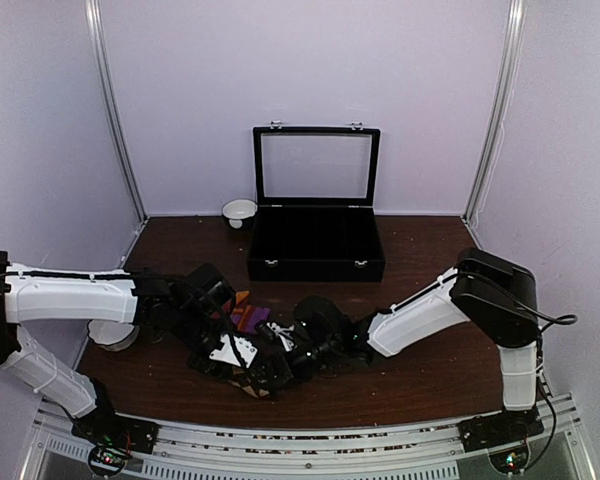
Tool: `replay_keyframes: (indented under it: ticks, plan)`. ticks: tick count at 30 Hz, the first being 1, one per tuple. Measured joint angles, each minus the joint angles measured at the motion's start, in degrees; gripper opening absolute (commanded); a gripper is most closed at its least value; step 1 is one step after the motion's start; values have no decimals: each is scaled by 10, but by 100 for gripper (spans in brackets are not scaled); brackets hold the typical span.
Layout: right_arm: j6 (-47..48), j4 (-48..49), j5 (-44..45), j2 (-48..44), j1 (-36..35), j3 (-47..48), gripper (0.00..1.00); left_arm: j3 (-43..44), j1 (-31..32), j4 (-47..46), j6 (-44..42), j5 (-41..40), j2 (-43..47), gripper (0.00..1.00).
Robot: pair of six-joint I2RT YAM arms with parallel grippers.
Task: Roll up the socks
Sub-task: Pick up the sock from the center of the board.
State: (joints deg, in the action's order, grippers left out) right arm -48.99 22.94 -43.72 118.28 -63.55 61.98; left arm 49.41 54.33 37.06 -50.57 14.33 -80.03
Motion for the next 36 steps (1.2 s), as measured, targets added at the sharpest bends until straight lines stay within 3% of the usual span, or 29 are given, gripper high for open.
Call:
replay_keyframes:
  ticks: [16, 19, 21, 22, 23, 24, 25, 28, 32, 36]
  plan:
    - [-132, 139, -4, -9, 3, -5, 0, 10, 34, 21, -4, -72, 18, 45]
    - [-166, 177, -4, -9, 3, -11, 0, 10, 46, 20, -10, -104, 36, 40]
    - [-190, 202, -3, -9, 3, -17, 0, 10, 50, 20, -13, -121, 44, 26]
    - [-201, 210, -1, -9, 3, -19, 2, 11, 50, 20, -15, -130, 47, 18]
    - [-211, 219, 1, -9, 3, -21, 19, 14, 51, 22, -18, -139, 48, 9]
    - [-217, 225, 2, -10, 3, -23, 44, 18, 52, 26, -18, -145, 49, 1]
    - [-221, 228, 4, -11, 3, -25, 52, 23, 51, 30, -17, -150, 48, 0]
    - [-200, 198, 18, -40, 4, -30, 52, 63, 42, 68, -2, -135, 35, 0]
    - [-108, 74, 59, -118, 4, -25, 46, 171, -17, 141, 30, -27, -7, 0]
    - [3, -59, 142, -200, 3, -13, 57, 235, -83, 200, 52, 93, -34, 0]
